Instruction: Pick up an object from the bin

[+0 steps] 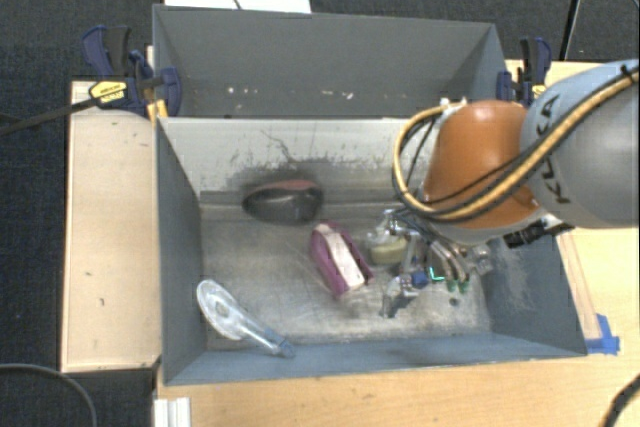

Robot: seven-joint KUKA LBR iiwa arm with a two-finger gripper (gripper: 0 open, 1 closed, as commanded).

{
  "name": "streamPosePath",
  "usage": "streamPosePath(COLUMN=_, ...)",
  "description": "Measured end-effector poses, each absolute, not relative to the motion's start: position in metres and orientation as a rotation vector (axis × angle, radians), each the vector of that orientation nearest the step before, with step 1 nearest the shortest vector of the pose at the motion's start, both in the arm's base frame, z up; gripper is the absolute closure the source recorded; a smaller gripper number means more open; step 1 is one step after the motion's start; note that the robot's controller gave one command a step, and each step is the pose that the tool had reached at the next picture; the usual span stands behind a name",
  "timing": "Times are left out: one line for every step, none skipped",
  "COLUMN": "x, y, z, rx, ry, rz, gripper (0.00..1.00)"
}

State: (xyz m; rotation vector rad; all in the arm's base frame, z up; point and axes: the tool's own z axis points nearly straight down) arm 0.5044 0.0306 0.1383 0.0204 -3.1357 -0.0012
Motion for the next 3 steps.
streamPosePath(x=0.581, y=-0.045, z=0.077, rx=0.270, ry=-3.116, rz=-0.024, gripper=0.00)
streamPosePath(x=0.579, y=-0.044, z=0.077, rx=0.273, ry=-3.112, rz=-0.021, gripper=1.00)
streamPosePath(x=0.587, y=-0.056, z=0.217, rx=0.274, ry=-3.143, rz=0.004, gripper=1.00)
